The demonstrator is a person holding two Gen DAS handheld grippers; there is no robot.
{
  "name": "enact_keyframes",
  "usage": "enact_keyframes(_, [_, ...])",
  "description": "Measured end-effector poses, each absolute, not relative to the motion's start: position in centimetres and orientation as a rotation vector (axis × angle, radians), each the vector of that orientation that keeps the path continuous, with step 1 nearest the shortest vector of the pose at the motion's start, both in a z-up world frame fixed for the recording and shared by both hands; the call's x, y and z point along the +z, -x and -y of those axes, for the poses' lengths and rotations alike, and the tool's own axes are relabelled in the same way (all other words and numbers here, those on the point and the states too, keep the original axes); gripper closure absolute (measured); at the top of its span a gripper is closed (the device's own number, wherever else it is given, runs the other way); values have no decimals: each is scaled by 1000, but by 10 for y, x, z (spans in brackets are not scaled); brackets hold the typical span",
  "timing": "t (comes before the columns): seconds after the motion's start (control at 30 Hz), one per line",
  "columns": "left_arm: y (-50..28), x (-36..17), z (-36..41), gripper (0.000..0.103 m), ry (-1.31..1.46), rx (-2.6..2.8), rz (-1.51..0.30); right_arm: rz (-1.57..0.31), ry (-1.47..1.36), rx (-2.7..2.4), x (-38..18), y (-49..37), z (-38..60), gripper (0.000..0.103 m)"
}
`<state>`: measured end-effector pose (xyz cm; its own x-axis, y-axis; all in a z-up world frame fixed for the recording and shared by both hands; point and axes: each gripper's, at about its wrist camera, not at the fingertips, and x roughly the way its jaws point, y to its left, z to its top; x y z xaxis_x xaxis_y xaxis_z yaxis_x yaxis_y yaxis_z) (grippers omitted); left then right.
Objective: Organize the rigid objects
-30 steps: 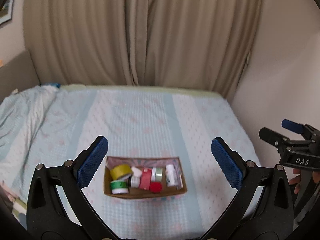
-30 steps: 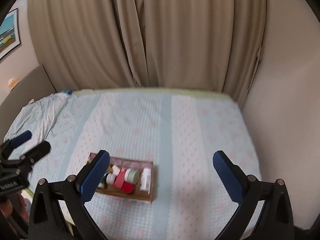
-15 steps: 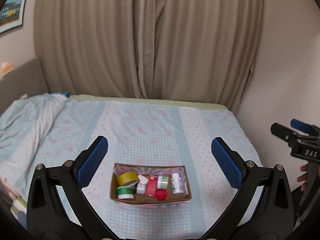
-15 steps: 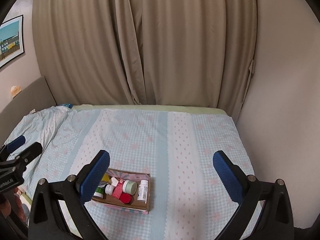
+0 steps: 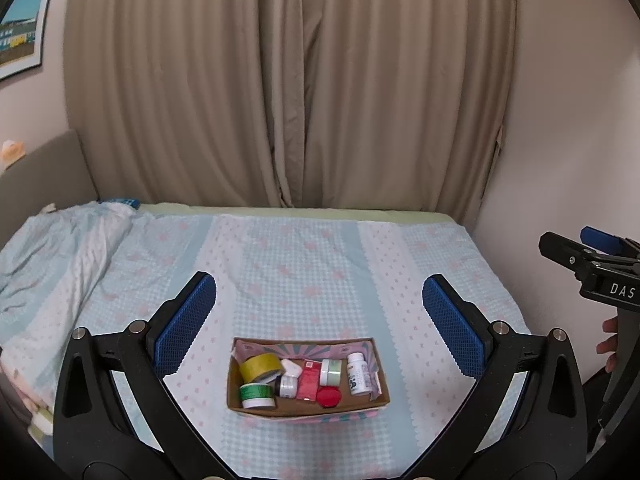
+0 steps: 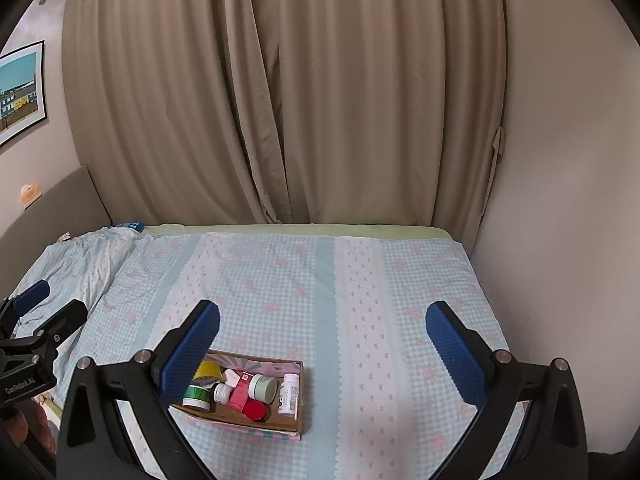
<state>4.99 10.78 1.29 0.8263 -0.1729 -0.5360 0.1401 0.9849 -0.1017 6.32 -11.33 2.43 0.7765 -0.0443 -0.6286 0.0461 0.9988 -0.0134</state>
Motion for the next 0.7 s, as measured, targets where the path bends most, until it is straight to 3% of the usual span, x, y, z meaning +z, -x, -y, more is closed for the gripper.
enact_keyframes(0.7, [-47,16,-102,0,52,-165,-560,-671,-14,-72,21,-62,116,0])
